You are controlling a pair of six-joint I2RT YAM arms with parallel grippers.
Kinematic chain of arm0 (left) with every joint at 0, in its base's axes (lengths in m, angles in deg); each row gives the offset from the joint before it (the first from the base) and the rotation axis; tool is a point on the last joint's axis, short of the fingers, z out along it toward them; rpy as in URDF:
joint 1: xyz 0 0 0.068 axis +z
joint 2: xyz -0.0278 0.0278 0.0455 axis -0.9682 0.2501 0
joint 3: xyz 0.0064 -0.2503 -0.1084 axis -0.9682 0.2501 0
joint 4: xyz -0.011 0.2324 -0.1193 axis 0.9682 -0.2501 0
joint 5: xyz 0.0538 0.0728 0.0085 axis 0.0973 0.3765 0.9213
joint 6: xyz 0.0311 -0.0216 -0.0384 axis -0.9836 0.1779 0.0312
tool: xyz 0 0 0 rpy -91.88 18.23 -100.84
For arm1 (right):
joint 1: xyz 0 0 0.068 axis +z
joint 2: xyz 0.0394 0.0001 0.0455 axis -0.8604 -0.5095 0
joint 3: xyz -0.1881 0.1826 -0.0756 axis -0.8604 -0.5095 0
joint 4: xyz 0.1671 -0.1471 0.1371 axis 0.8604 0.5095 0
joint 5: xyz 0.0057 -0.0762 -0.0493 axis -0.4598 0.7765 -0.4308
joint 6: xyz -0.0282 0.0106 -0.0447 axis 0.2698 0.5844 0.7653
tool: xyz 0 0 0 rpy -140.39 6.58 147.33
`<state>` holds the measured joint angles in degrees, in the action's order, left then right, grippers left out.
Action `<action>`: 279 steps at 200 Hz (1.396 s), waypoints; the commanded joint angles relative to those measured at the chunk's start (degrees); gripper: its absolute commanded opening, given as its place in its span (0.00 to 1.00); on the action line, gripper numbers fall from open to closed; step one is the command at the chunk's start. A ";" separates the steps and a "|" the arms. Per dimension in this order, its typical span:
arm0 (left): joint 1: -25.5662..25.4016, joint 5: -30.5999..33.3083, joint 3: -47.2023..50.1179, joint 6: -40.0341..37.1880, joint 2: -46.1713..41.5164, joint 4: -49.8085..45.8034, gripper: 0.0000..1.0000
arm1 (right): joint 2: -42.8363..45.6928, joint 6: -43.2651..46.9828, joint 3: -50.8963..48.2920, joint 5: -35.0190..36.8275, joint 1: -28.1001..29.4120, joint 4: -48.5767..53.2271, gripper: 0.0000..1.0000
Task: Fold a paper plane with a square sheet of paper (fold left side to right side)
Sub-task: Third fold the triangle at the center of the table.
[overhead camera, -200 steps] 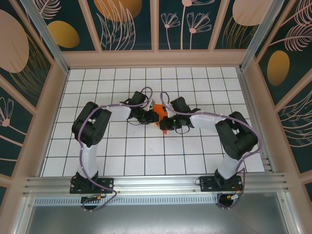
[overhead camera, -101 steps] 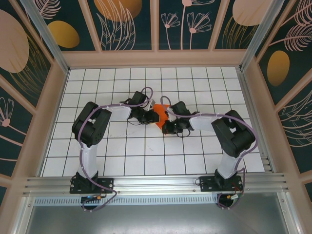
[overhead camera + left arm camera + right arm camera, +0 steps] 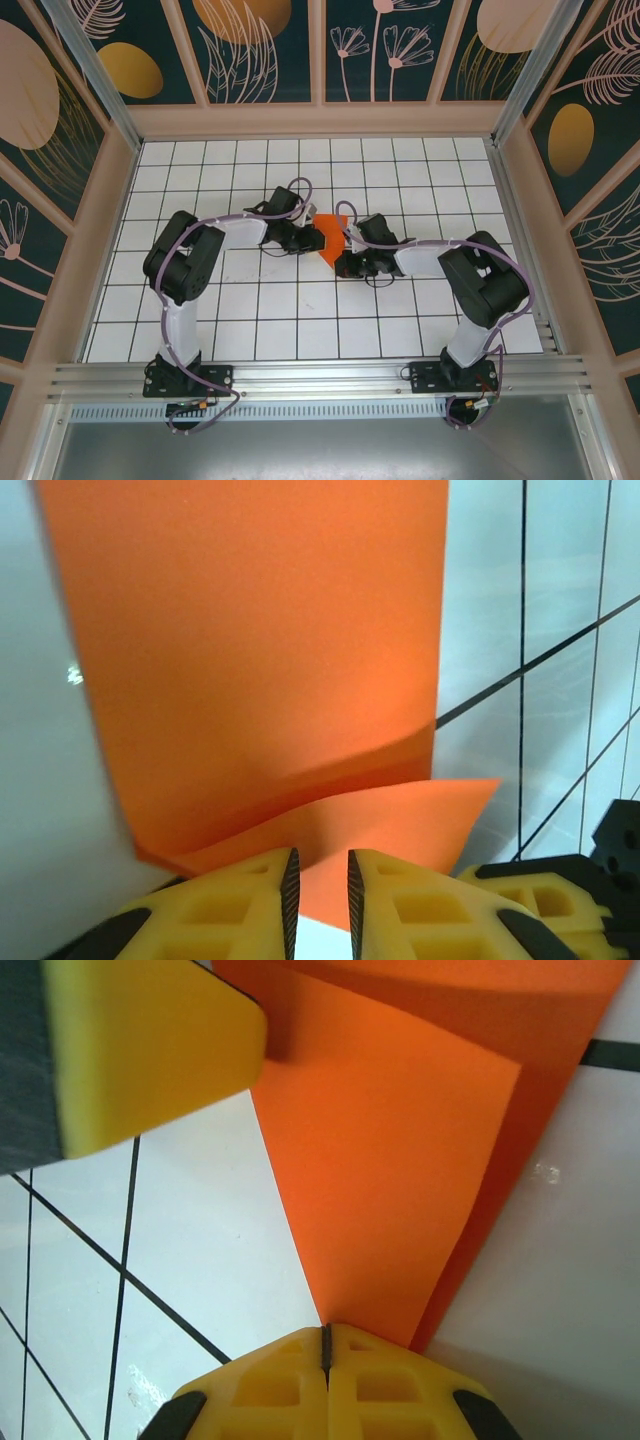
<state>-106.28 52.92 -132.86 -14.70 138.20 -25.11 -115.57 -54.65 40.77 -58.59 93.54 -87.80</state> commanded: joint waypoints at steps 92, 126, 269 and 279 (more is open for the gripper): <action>-4.40 -1.59 3.27 6.59 -2.57 4.79 0.16 | -2.88 0.48 -2.94 1.71 -0.17 7.57 0.00; -5.13 -2.09 2.83 7.66 -0.11 5.96 0.15 | -2.80 0.49 -2.95 1.97 -0.19 7.72 0.00; -0.26 9.13 0.90 0.62 3.69 -1.62 0.16 | -3.15 1.19 -2.21 4.48 -0.07 11.62 0.00; 0.72 9.50 0.27 -0.01 3.94 -1.94 0.16 | -3.15 1.27 -2.16 4.48 -0.07 11.84 0.00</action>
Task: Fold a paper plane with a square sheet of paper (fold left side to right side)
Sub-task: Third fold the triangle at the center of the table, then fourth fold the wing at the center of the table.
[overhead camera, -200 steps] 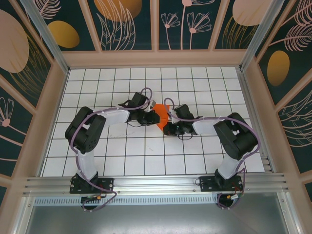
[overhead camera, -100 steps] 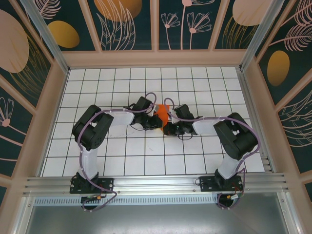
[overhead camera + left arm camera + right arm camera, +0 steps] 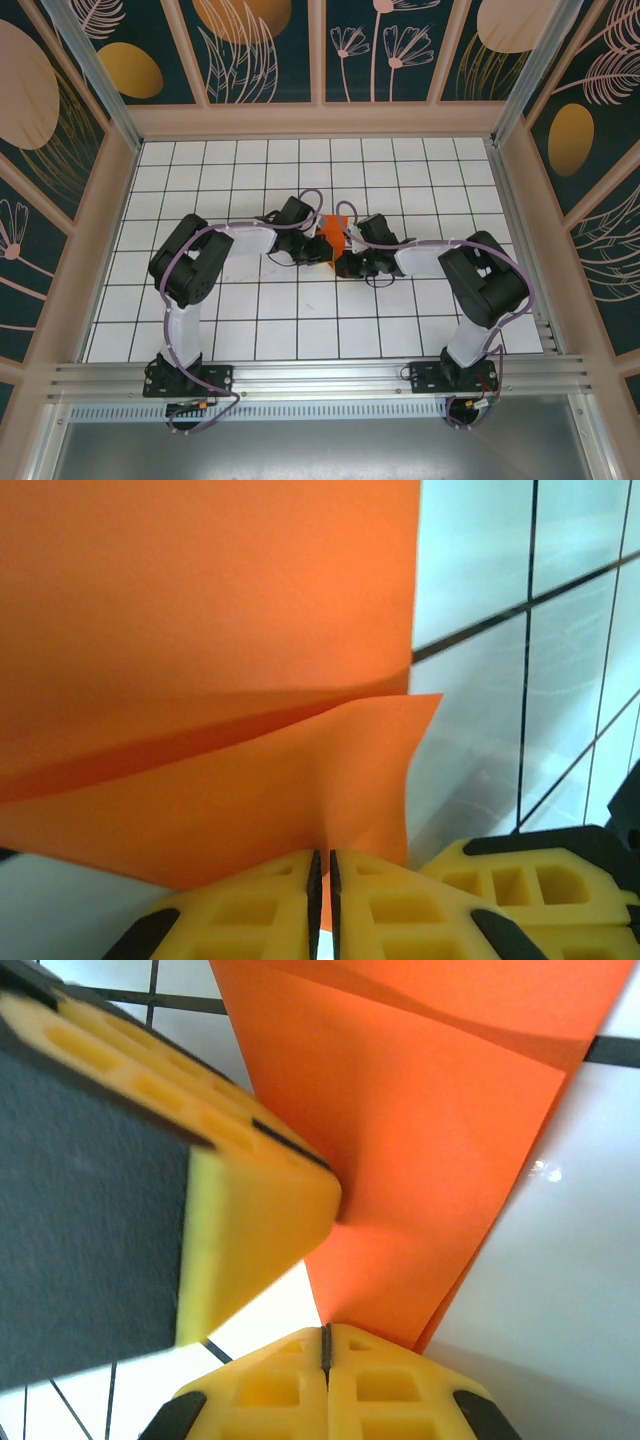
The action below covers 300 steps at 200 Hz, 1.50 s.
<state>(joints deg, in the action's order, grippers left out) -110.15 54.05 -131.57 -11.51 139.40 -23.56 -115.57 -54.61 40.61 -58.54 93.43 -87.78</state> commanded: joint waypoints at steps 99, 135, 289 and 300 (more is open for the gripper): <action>12.70 11.27 -9.73 -9.84 10.32 -8.71 0.16 | -2.87 1.23 -2.75 2.95 -0.01 11.40 0.00; 13.38 10.19 -10.84 -9.83 9.91 -8.92 0.17 | -2.83 1.23 -2.55 2.46 0.13 11.00 0.00; 12.25 0.23 9.17 4.40 -13.62 6.98 0.50 | 11.06 4.68 7.79 8.87 -0.12 13.72 0.23; 11.73 0.33 9.27 5.31 -13.43 7.81 0.51 | 11.29 4.98 8.45 8.89 -0.44 13.56 0.24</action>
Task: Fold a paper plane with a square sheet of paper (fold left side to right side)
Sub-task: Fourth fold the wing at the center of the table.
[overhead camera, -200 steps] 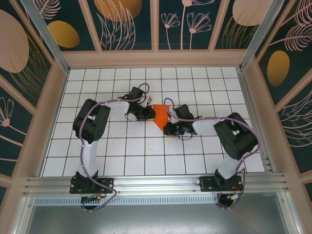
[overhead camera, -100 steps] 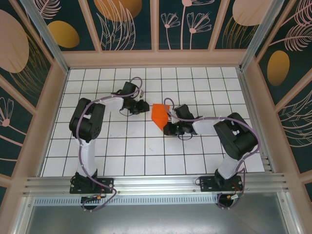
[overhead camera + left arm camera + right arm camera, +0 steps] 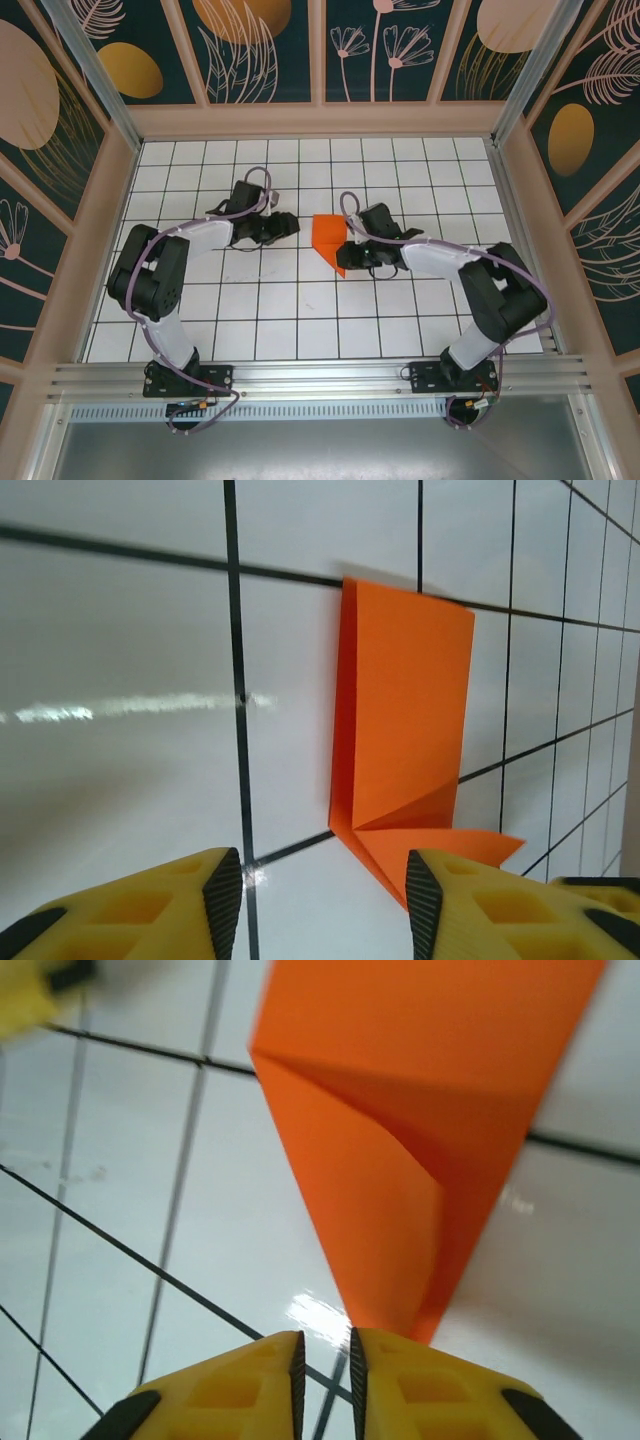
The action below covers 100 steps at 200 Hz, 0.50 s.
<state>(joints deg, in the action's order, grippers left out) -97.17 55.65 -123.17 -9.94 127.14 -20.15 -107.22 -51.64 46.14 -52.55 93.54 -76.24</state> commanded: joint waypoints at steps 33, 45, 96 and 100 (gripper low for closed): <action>-3.38 -2.26 0.87 5.59 0.96 7.31 0.53 | -1.25 1.65 5.35 1.00 -0.65 0.19 0.25; -3.95 -2.32 0.62 5.81 1.85 7.81 0.54 | -2.81 1.50 5.76 0.96 -0.72 -0.80 0.25; -4.68 -1.51 -1.35 4.94 4.23 6.28 0.57 | -8.10 1.86 7.17 2.40 -1.21 -0.82 0.25; -4.72 -1.34 -1.37 4.88 4.20 6.18 0.57 | -8.19 1.86 7.19 2.67 -1.25 -0.75 0.25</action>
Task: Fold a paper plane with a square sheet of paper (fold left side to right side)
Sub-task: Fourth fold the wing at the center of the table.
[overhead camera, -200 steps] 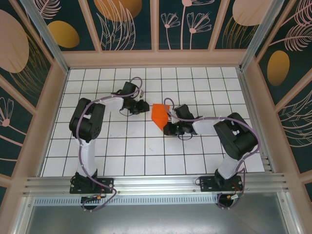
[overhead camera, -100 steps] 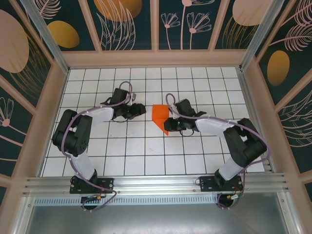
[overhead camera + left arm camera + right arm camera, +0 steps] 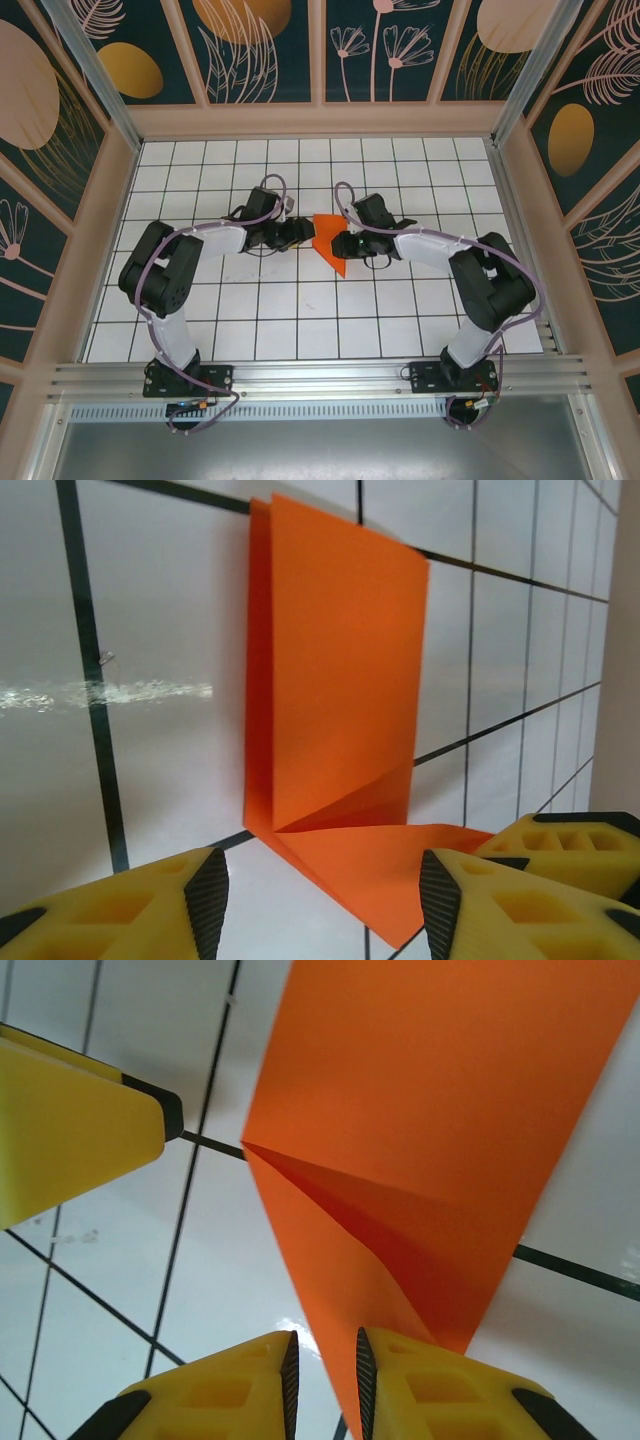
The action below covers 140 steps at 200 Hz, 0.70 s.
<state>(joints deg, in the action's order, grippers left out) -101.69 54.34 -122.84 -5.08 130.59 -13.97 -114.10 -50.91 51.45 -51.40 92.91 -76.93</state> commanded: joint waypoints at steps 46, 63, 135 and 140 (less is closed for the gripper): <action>-1.46 -0.67 -2.76 0.09 2.56 -0.12 0.57 | -1.60 1.22 1.16 2.61 -1.50 0.03 0.26; -1.93 -0.71 -3.64 0.41 3.40 -0.03 0.57 | -1.94 1.29 1.14 2.79 -1.55 0.22 0.26; -2.83 -1.53 -6.56 0.57 5.76 -0.38 0.52 | -2.65 1.42 1.06 3.88 -1.66 0.52 0.26; -2.90 -1.54 -6.74 0.58 5.73 -0.43 0.51 | -2.63 1.49 1.01 3.93 -1.64 0.46 0.26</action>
<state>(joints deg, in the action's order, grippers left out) -103.98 54.23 -127.43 -4.84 135.12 -13.99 -116.03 -50.11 51.54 -48.49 91.68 -76.91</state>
